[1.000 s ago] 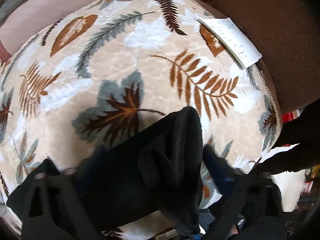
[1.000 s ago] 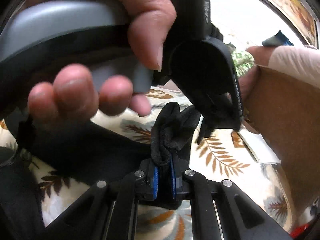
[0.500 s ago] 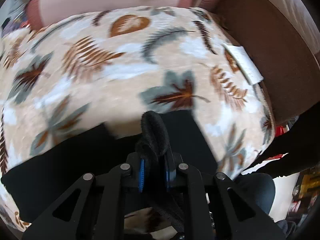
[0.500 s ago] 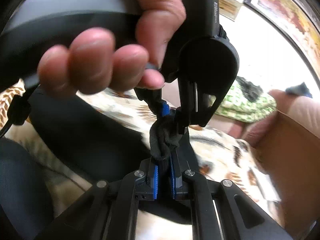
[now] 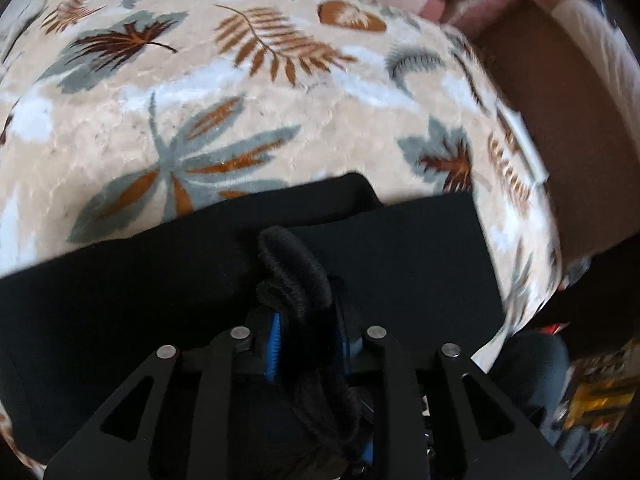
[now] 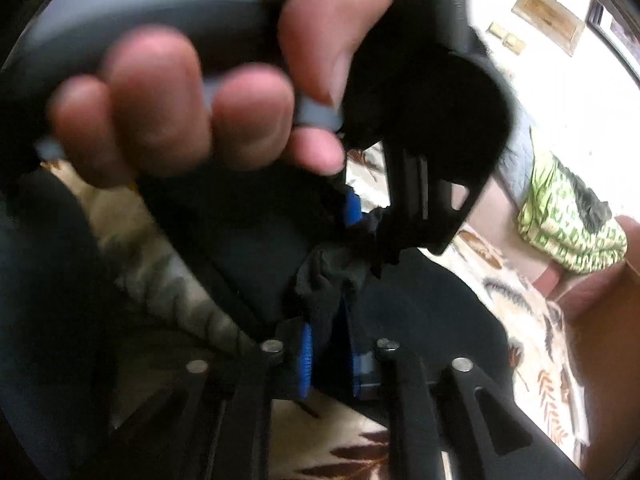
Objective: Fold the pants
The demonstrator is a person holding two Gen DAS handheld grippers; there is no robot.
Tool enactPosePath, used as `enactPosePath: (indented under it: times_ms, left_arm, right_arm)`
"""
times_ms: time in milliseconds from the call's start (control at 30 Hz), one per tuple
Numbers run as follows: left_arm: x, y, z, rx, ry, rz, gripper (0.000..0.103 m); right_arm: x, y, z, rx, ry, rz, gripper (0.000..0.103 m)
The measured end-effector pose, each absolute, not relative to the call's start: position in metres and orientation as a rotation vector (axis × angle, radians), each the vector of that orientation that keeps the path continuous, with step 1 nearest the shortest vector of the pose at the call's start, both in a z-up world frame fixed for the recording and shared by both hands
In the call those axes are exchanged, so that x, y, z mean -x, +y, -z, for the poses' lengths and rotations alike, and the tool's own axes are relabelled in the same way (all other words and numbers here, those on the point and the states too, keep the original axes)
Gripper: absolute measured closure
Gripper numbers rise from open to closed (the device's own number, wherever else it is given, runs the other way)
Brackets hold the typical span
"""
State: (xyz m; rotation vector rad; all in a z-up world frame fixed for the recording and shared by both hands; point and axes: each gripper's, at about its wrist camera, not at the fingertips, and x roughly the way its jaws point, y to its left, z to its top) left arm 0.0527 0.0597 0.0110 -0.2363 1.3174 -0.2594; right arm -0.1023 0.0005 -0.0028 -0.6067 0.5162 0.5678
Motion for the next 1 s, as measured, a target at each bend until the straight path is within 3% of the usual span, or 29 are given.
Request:
enactPosePath:
  times_ms: [67,100,233,300,400,500,567,700,1000]
  left_arm:
    - [-0.048,0.066,-0.023,0.224,1.266,0.205,0.064]
    - [-0.045,0.068,-0.033,0.197,1.223,0.176,0.063]
    - [-0.019,0.071,-0.083,0.23,1.017,0.166,0.055]
    - [0.0,0.062,-0.095,0.361,0.96,0.247,0.043]
    - [0.011,0.037,-0.083,0.39,0.97,0.27,0.043]
    - [0.011,0.028,-0.046,0.378,1.058,0.184,0.043]
    - [0.012,0.033,-0.018,0.442,1.136,0.136,0.044]
    - [0.019,0.033,-0.018,0.426,1.075,0.151,0.044]
    - [0.022,0.035,-0.014,0.444,1.053,0.15,0.044]
  right_arm:
    - [0.104,-0.02,-0.013,0.517,0.539,-0.641,0.065]
    - [0.106,-0.033,-0.021,0.477,0.529,-0.667,0.055]
    - [0.105,-0.09,-0.046,0.393,0.45,-0.663,0.037]
    - [0.09,-0.116,-0.049,0.395,0.455,-0.664,0.035]
    - [0.065,-0.151,-0.05,0.413,0.524,-0.718,0.035]
    - [0.028,-0.178,-0.054,0.22,0.625,-0.866,0.035]
    - [0.021,-0.174,-0.056,0.364,0.564,-0.87,0.033]
    - [0.007,-0.157,-0.042,0.533,0.621,-1.041,0.038]
    - [-0.024,-0.14,0.007,0.49,0.804,-1.214,0.038]
